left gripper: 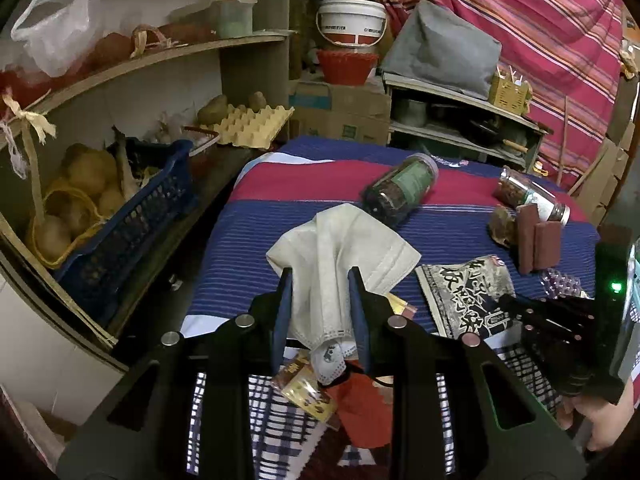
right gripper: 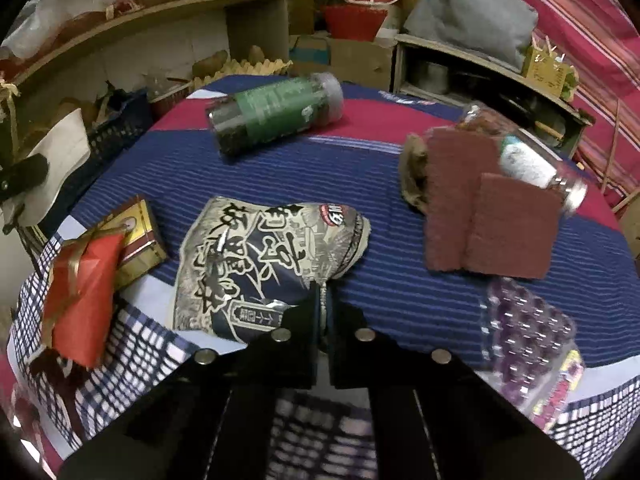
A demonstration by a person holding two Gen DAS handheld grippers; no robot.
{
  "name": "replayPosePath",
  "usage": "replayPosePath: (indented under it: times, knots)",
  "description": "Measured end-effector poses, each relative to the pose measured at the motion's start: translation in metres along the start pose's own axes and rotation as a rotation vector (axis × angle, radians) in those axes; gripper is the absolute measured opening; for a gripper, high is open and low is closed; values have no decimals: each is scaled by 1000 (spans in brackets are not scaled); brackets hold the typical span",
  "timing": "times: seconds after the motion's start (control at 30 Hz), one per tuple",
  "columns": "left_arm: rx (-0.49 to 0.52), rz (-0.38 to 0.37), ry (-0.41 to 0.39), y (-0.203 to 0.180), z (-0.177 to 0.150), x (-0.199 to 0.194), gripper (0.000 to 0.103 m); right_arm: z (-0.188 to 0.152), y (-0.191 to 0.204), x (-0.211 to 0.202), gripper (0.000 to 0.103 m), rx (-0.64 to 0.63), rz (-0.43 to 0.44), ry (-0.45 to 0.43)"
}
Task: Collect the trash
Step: 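Grasp the black-and-white printed snack bag with the right tool while the left tool holds the white cloth, then carry the white cloth and printed bag with both tools over the light-blue basket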
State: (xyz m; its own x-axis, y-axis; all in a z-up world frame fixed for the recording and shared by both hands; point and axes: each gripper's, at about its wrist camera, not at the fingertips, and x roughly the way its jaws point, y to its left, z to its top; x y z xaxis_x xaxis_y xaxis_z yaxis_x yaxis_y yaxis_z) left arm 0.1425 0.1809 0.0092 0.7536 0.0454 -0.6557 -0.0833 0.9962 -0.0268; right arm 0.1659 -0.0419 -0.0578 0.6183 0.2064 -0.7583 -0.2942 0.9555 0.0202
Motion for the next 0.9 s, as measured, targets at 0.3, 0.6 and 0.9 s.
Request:
replayPosePath:
  times: [0.3, 0.6, 0.9]
  knots:
    - [57, -25, -28, -53, 5, -16, 26, -13, -77, -61, 3, 96, -42, -88]
    - [117, -88, -27, -126, -2, -23, 26, -38, -167, -125, 3, 193, -124, -173]
    - [186, -209, -35, -223, -13, -25, 26, -74, -252, -169, 3, 290, -228, -202]
